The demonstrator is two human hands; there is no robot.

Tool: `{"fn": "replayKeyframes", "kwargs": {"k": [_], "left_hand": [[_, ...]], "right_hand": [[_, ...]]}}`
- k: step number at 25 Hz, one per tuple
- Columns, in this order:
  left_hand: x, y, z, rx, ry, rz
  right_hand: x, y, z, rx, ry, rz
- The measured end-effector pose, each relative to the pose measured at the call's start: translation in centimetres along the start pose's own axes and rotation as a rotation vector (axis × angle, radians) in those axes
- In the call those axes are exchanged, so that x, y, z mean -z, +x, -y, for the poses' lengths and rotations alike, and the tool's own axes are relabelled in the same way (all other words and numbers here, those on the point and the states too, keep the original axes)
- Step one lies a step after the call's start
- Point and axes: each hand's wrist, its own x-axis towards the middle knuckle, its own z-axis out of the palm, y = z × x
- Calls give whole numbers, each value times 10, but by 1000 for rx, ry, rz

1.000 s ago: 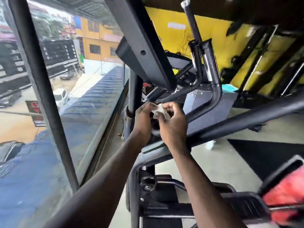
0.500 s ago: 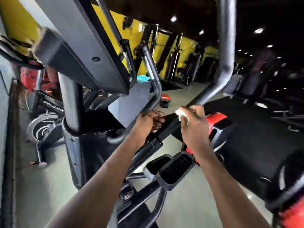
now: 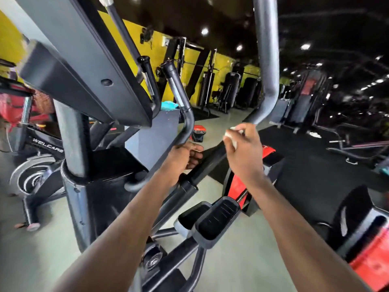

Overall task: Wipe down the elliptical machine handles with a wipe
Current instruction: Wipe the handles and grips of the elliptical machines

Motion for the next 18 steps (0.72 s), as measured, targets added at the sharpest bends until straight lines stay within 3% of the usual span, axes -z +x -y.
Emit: {"fn": "replayKeyframes", "kwargs": {"k": [5,9,12,18], "left_hand": [[-9,9,0,4,-29,37],[-15,19,-1,-19,4,83],[-19,29,-6,-20,33,173],[-30,44,-13,-6,-29,259]], "right_hand": [[-26,-70,33,325,158,219],[-5,-4,-4,-109,69,-43],[3,10,-11,-211,-17,-151],[-29,-80,43,284,-20,127]]}}
